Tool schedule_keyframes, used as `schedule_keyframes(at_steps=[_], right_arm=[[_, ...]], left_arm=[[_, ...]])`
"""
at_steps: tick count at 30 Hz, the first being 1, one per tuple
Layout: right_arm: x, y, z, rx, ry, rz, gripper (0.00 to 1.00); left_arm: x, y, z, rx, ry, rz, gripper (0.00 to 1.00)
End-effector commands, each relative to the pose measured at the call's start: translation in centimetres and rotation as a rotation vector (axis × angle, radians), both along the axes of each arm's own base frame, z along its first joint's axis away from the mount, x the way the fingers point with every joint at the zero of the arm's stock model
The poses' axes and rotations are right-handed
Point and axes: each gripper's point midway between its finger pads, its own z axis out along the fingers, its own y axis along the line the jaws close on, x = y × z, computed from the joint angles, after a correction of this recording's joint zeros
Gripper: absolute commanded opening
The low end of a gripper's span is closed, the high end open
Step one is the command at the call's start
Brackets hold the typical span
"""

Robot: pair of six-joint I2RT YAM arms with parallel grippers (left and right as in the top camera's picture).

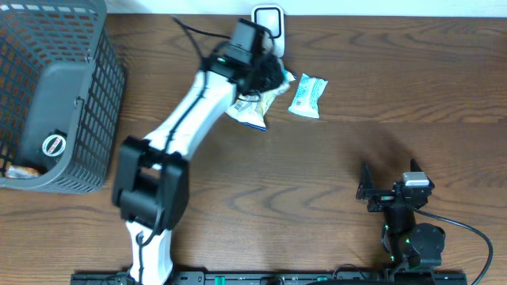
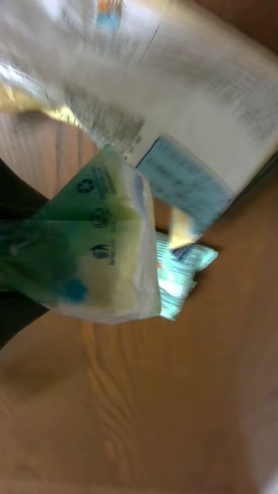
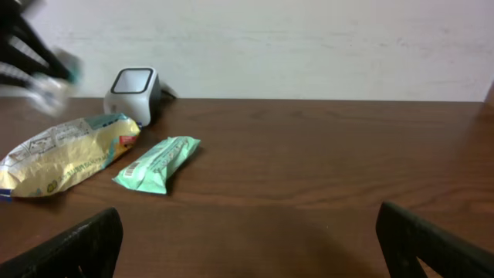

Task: Scan the item barcode
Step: 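Carry the small packet to the scanner and drop it between the packs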

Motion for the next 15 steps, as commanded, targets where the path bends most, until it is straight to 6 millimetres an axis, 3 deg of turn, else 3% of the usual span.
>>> schedule_keyframes(at_steps=[1,6,10,11,14,15], right_arm=[[0.0,-0.3,-0.1,0.000,0.000,-0.014,0.99],[0.0,-0.3,-0.1,0.000,0.001,-0.014,0.99],[0.0,-0.3,-0.1,0.000,0.001,-0.014,0.99],[0.0,-0.3,-0.1,0.000,0.000,-0.014,0.99],[0.0,-0.3,-0.1,0.000,0.001,-0.014,0.99],[0.0,-0.3,-0.1,0.000,0.001,-0.014,0.99]], left_arm=[[-0.2,-2.1,-2.6,0.003,0.012,-0.039,0.16],[-1.7,-3.1,-5.6,0.069,0.068,-0.058,0.17],[-2.5,-0.8,-7.8,0.248,0.092,0.002,0.17],[-2.8,0.0,-8.2,0.304,0.090,0.016,0.26],[-3.2,-0.1,-8.4,0.342,0.077,-0.006,0.37],[-3.2,-0.6,-8.3,0.336,0.068,-0.012,0.48]])
